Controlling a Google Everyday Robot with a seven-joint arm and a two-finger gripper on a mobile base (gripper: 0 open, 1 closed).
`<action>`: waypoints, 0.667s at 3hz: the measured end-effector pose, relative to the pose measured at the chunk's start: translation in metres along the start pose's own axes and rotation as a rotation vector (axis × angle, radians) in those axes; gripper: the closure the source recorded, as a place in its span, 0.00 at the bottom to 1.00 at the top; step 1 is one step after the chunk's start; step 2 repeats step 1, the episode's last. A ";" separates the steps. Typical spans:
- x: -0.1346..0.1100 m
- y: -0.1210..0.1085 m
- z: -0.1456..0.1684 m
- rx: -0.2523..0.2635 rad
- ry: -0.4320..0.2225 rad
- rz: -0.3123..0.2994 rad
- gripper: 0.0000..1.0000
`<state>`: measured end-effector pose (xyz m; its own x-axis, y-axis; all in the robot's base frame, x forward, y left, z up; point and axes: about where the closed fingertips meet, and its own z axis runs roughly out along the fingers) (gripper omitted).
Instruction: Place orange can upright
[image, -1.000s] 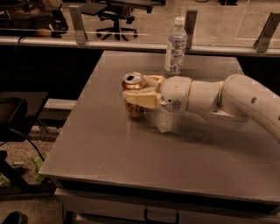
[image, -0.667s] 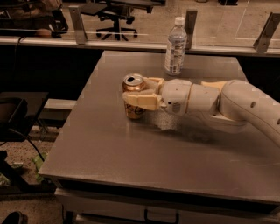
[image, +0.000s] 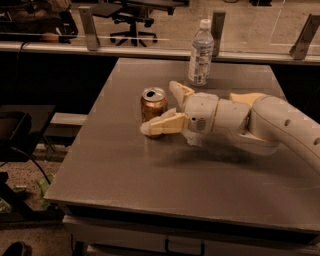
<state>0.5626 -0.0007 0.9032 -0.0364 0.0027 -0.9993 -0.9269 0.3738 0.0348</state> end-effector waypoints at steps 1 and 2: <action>0.000 0.000 0.000 0.000 0.000 0.000 0.00; 0.000 0.000 0.000 0.000 0.000 0.000 0.00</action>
Offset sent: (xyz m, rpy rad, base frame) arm 0.0000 0.0000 0.0000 0.0000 0.0000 0.0000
